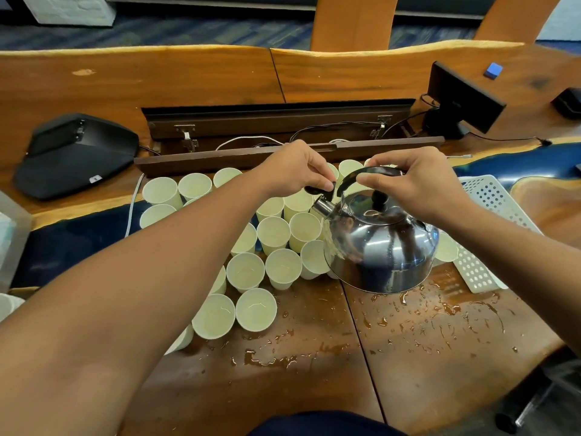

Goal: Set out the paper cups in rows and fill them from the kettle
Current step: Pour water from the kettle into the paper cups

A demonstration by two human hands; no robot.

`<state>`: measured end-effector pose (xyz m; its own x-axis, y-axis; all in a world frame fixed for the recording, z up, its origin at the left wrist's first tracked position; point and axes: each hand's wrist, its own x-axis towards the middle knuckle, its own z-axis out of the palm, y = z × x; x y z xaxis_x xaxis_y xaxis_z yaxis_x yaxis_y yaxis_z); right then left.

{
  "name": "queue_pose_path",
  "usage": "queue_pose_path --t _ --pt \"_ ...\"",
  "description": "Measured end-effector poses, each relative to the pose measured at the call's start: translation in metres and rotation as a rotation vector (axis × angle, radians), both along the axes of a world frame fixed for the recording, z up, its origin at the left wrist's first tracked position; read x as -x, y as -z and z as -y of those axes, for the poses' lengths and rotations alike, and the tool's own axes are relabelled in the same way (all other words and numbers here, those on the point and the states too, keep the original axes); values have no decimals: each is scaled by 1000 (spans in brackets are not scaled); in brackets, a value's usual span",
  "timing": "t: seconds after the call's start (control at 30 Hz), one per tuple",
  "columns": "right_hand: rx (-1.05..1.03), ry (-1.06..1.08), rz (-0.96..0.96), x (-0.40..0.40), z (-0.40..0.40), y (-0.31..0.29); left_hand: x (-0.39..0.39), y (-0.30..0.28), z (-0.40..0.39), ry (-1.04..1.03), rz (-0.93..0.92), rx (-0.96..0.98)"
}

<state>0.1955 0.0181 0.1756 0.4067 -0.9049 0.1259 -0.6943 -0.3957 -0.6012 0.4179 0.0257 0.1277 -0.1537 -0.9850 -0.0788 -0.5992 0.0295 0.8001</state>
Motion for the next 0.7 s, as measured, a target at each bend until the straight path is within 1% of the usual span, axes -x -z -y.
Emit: queue_pose_path --t 0.17,0.43,0.7 --pt "-14 -10 23 5 -3 -4 2 -5 -3 13 -7 12" --pt "-52 -30 16 17 -15 -4 10 -4 -13 37 -49 -27" --pt "-71 -60 25 23 -27 -6 16 1 -17 90 -38 -60"
